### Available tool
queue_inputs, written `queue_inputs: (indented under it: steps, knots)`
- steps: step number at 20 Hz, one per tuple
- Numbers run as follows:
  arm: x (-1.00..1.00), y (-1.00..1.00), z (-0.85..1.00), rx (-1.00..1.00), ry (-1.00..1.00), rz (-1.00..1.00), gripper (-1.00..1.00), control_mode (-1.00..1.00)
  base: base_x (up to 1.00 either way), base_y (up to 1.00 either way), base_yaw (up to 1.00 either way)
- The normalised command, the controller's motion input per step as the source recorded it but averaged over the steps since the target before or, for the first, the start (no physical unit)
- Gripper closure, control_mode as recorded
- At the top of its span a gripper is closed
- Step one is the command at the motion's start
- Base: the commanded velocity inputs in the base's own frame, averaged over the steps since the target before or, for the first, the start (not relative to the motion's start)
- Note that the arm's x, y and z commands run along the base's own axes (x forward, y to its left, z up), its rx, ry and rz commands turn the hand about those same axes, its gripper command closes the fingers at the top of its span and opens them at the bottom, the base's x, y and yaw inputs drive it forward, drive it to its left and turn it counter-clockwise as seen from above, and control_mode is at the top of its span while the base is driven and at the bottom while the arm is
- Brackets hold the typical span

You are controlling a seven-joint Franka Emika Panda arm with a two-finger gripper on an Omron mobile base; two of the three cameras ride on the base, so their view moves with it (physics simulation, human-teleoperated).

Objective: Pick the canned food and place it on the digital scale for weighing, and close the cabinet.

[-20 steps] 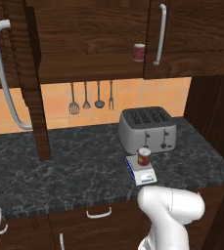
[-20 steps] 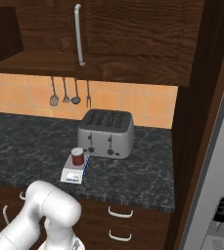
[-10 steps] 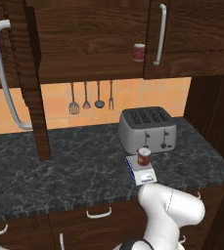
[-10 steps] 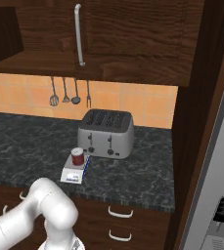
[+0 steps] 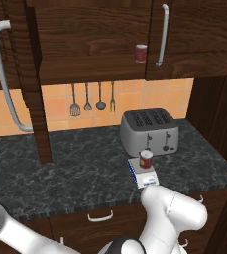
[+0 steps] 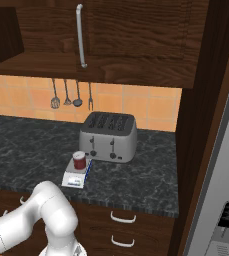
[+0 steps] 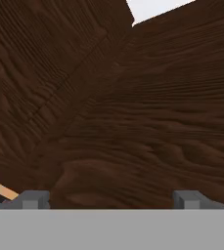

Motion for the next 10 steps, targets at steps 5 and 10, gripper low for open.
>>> queue_inputs:
  steps: [5,10]
  knots:
    - [0.48,-0.91,0.49,0.1,-0.02,-0.04,-1.0,-1.0,0.0,0.0,0.0]
    - [0.12,-1.0,0.52,0.15,-0.08,0.0,-1.0,-1.0,0.0,0.0,0.0]
